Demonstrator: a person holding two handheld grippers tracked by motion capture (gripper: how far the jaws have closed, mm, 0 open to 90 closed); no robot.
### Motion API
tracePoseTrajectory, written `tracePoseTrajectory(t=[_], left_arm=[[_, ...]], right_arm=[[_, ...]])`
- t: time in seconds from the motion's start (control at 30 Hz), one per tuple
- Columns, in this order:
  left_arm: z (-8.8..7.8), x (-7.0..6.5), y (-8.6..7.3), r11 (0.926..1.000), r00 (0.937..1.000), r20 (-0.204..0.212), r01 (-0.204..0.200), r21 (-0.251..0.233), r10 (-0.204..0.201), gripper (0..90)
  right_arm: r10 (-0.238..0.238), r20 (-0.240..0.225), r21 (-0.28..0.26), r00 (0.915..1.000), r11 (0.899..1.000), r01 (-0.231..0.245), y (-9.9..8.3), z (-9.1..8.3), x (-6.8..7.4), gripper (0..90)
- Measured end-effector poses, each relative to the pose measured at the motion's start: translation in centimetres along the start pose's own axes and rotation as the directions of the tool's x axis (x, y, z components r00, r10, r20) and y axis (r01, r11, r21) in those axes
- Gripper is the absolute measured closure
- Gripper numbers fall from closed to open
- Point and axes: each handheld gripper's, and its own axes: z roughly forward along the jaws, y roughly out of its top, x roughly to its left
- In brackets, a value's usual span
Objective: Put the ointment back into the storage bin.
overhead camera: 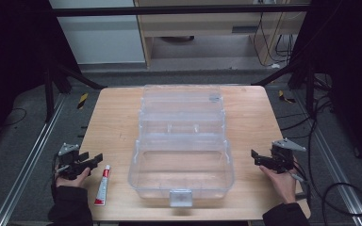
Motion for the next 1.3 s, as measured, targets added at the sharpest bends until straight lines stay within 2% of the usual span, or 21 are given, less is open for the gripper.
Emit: tracePoseTrajectory(t=[0.07, 0.2, 0.33, 0.47, 0.53, 0.73, 0.97, 1.3], left_arm=[[-0.3, -0.2, 0.4, 1.0000, 1.0000, 0.008, -0.003, -0.005, 0.003, 34.4], [-0.7, -0.5, 0.8, 0.9998, 0.9995, 0.026, -0.017, 0.006, 0.016, 34.5], [-1.0, -1.0, 0.8, 0.9976, 0.9979, 0.037, -0.054, 0.043, 0.053, 34.5], [-1.5, -1.3, 0.9, 0.9936, 0.9957, 0.059, -0.076, 0.083, 0.072, 35.0], [-1.8, -1.5, 1.0, 0.9893, 0.9946, 0.064, -0.089, 0.115, 0.083, 35.3], [-2.5, -1.8, 1.2, 0.9825, 0.9922, 0.082, -0.106, 0.153, 0.094, 37.5], [-2.9, -1.9, 1.4, 0.9661, 0.9910, 0.077, -0.124, 0.226, 0.110, 39.3], [-2.3, -2.7, 1.1, 0.9349, 0.9872, 0.087, -0.154, 0.320, 0.133, 43.0]], right_arm=[[-0.025, 0.001, 0.000, 0.9997, 1.000, 0.025, 0.1, -0.1, 0.2, 9.4], [-0.046, -0.002, -0.002, 0.9989, 0.999, 0.046, 0.3, -0.5, 0.5, 9.2], [-0.098, 0.008, 0.010, 0.9952, 0.995, 0.098, 0.3, -0.3, 0.7, 9.6], [-0.132, 0.017, 0.038, 0.9911, 0.991, 0.132, 0.0, -0.1, 1.1, 10.3], [-0.136, 0.014, 0.043, 0.9906, 0.990, 0.135, -0.1, -0.1, 1.2, 10.3], [-0.135, 0.015, 0.042, 0.9908, 0.990, 0.134, -0.2, -0.3, 1.2, 10.9], [-0.148, 0.016, 0.067, 0.9888, 0.987, 0.147, -0.3, -0.2, 1.3, 10.9], [-0.151, 0.003, 0.079, 0.9885, 0.985, 0.151, -0.5, 0.0, 1.4, 12.0]])
